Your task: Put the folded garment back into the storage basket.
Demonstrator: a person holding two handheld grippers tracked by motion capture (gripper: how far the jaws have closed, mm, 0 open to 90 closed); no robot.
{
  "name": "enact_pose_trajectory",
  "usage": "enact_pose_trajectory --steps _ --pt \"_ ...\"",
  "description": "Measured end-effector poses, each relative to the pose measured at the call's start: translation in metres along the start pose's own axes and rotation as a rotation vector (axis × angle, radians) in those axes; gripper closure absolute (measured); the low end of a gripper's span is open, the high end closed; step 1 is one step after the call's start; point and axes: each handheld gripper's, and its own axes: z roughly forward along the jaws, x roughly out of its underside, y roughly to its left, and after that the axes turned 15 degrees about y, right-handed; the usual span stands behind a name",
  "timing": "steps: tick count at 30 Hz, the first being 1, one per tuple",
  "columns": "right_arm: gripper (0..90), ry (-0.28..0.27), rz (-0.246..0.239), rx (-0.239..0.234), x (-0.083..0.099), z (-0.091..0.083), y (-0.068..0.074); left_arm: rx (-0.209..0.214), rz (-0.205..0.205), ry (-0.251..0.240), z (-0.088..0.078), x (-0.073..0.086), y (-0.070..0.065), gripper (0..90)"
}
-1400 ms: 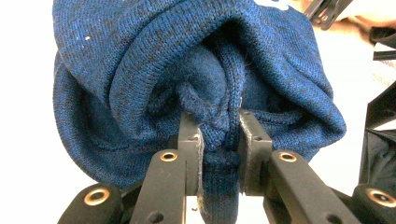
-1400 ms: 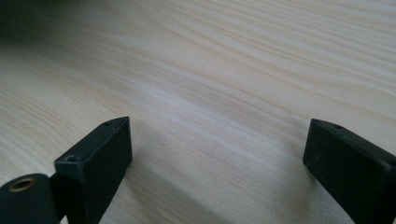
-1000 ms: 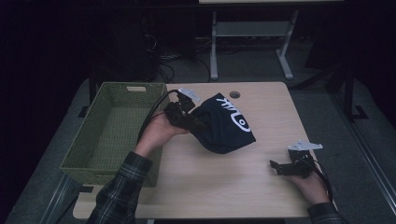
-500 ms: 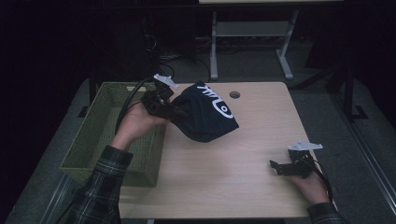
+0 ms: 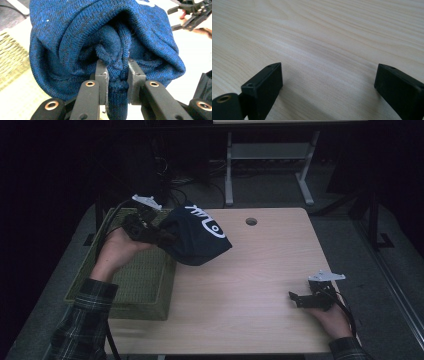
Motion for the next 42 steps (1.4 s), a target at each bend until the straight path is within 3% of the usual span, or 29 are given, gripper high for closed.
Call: enact_pose_trajectory --steps 21,42 --pt "7.6 -0.001 -0.001 0.000 0.000 0.000 0.000 -0.117 -0.205 -0.018 -0.030 0.069 0.046 73.9" --pt "7.6 -0.001 -0.002 0.000 0.000 0.000 0.000 -0.169 -0.338 -0.008 -0.025 0.117 0.069 73.9"
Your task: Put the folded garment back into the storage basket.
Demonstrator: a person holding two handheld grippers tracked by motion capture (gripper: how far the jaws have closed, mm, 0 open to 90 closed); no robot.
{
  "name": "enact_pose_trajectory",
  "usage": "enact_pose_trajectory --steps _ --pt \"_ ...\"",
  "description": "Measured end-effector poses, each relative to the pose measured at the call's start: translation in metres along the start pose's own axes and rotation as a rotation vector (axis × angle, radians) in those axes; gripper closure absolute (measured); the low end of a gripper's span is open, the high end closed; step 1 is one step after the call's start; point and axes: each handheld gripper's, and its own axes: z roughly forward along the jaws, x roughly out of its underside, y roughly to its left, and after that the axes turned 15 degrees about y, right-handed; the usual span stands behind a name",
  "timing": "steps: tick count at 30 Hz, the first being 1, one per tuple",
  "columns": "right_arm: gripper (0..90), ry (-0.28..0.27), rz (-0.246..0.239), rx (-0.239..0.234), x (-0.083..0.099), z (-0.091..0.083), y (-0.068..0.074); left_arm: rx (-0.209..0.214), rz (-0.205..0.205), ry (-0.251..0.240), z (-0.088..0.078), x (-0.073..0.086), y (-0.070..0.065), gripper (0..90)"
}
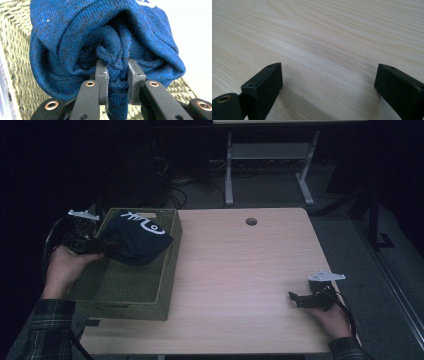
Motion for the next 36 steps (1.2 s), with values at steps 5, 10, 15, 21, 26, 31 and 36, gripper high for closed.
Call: enact_pose_trajectory --steps 5,10,15,21,26,31,36 --pt "7.6 0.000 0.000 0.000 0.000 0.000 0.000 0.001 -0.030 0.011 0.011 0.011 0.008 73.9" --pt "7.6 0.000 0.000 0.000 0.000 0.000 0.000 0.005 -0.064 0.011 0.019 0.019 0.016 74.0" --pt "7.6 0.000 0.000 0.000 0.000 0.000 0.000 0.006 -0.083 0.024 0.030 0.027 0.022 74.0" --pt "7.6 0.000 0.000 0.000 0.000 0.000 0.000 0.012 -0.093 0.059 0.050 0.032 0.025 74.0" --pt "7.6 0.000 0.000 0.000 0.000 0.000 0.000 0.008 -0.091 0.094 0.067 0.031 0.025 74.0" --pt "7.6 0.001 0.000 0.000 0.000 0.000 0.000 0.004 -0.084 0.130 0.080 0.032 0.025 73.9" --pt "7.6 0.000 0.000 0.000 0.000 0.000 0.000 0.005 -0.082 0.171 0.095 0.033 0.027 73.8"
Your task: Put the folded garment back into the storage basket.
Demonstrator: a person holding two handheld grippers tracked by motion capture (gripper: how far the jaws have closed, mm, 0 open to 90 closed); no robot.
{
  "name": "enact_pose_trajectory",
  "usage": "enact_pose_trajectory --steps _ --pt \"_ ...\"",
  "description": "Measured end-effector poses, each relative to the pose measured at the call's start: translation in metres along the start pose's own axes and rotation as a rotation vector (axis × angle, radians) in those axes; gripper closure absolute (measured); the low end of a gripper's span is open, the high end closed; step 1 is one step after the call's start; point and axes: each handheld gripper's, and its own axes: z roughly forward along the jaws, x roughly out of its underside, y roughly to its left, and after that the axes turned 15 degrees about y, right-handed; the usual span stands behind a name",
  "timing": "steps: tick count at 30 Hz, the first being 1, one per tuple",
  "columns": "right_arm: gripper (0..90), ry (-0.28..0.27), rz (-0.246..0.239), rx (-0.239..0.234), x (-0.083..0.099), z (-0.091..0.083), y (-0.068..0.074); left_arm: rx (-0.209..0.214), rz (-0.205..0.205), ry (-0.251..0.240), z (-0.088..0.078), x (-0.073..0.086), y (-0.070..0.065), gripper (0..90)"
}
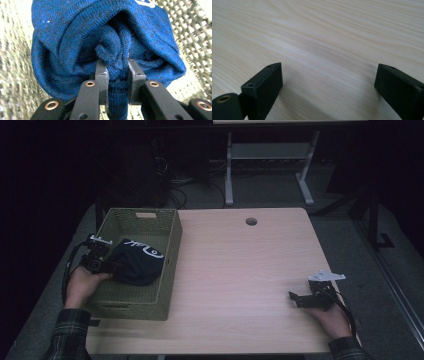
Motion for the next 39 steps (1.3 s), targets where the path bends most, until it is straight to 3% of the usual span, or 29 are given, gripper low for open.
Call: enact_pose_trajectory --steps 7,14,18,19,21,24,26,30,39 --pt "7.6 0.000 0.000 0.000 0.000 0.000 0.000 -0.008 0.017 0.048 0.011 0.002 0.004 73.2" --pt "7.4 0.000 0.001 0.000 0.000 0.000 0.000 -0.013 0.032 0.038 0.010 0.002 0.004 68.9" --pt "7.4 0.000 0.001 0.000 0.000 0.000 0.000 -0.015 0.028 0.018 0.007 0.004 0.005 54.0" --pt "7.4 0.000 0.001 0.000 0.000 0.000 0.000 -0.018 0.030 0.013 0.006 0.004 0.005 54.0" --pt "7.4 0.001 0.001 0.000 0.000 0.000 0.000 -0.018 0.028 -0.002 0.003 0.005 0.006 43.4" --pt "7.4 0.001 0.001 0.000 0.000 0.000 0.000 -0.022 0.030 -0.004 0.000 0.006 0.006 37.1" --pt "7.4 0.001 0.001 0.000 0.000 0.000 0.000 -0.020 0.025 -0.025 -0.002 0.006 0.006 27.0" --pt "7.3 0.000 0.001 0.000 0.000 0.000 0.000 -0.024 0.009 -0.057 -0.009 0.005 0.004 16.3" --pt "7.4 0.000 0.000 0.001 0.000 0.000 0.000 -0.026 0.016 -0.114 -0.026 -0.005 -0.011 12.6"
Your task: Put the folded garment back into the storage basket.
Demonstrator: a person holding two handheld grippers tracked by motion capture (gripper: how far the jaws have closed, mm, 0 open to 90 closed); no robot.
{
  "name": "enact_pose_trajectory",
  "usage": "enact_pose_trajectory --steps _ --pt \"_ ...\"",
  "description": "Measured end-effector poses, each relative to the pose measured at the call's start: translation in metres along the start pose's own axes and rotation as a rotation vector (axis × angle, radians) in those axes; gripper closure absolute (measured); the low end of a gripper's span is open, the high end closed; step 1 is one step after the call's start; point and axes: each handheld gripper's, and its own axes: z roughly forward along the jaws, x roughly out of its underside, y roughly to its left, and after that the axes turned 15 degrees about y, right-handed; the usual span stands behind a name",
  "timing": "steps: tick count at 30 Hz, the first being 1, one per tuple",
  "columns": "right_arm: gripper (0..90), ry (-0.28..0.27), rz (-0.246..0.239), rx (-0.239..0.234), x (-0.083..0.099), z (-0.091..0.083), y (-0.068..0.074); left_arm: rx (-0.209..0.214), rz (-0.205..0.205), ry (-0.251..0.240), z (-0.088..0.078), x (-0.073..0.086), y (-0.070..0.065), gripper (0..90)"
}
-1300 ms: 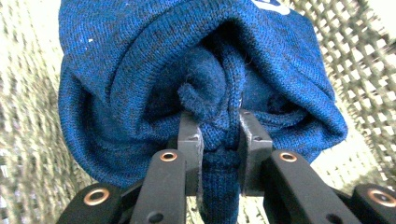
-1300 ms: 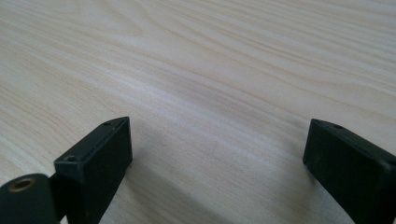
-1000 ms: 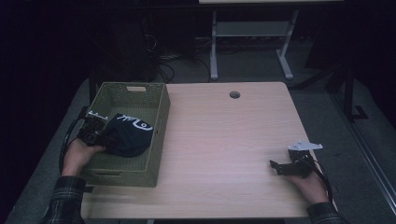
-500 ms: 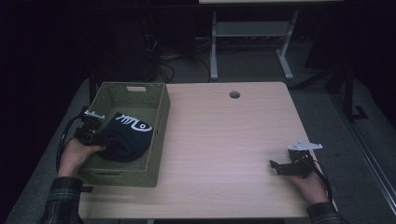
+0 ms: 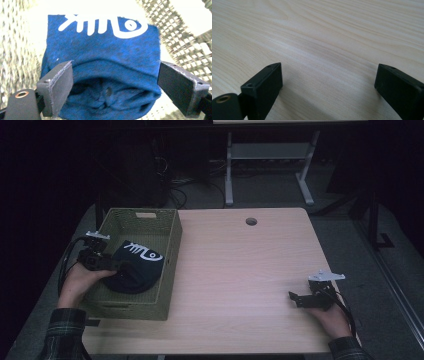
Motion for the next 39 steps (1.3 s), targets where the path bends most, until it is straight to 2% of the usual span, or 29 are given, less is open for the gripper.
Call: enact_pose_trajectory --steps 5,9,10,11,23,27,28,29,32,35,36,38,39 --pt "7.4 0.000 0.000 0.000 0.000 0.000 0.000 0.013 -0.001 -0.056 -0.011 -0.008 -0.011 12.6" --pt "7.4 0.000 0.000 0.000 0.000 0.000 0.000 0.015 0.011 -0.085 -0.017 -0.014 -0.022 12.7" --pt "7.4 0.000 0.000 0.000 0.000 0.000 0.000 0.016 0.016 -0.094 -0.020 -0.017 -0.028 12.7" --pt "7.4 0.000 0.000 0.000 0.000 0.000 0.000 0.016 0.016 -0.094 -0.020 -0.017 -0.028 12.7" --pt "7.4 0.000 0.000 0.000 0.000 0.000 0.000 0.044 0.075 -0.167 -0.027 -0.044 -0.072 12.8" --pt "7.4 0.000 0.000 0.000 0.000 0.000 0.000 0.060 0.101 -0.180 -0.025 -0.054 -0.088 12.8" --pt "7.4 0.001 0.001 0.000 0.000 0.000 0.000 0.067 0.112 -0.188 -0.024 -0.058 -0.097 12.8" --pt "7.4 0.001 0.001 0.000 0.000 0.000 0.000 0.067 0.112 -0.188 -0.024 -0.058 -0.097 12.8" --pt "7.3 0.000 0.002 0.000 0.000 0.000 0.000 0.071 0.124 -0.196 -0.021 -0.065 -0.112 12.8" --pt "7.4 -0.001 0.004 -0.001 0.000 0.000 0.000 0.080 0.151 -0.197 -0.017 -0.073 -0.127 12.8" --pt "7.4 -0.001 0.004 -0.001 0.000 0.000 0.000 0.086 0.164 -0.198 -0.013 -0.077 -0.137 12.8" --pt "7.4 -0.001 0.004 -0.001 0.000 0.000 0.000 0.090 0.171 -0.199 -0.011 -0.079 -0.141 12.8" --pt "7.4 0.000 0.001 0.000 0.000 0.000 0.000 0.097 0.184 -0.196 -0.007 -0.083 -0.150 12.8"
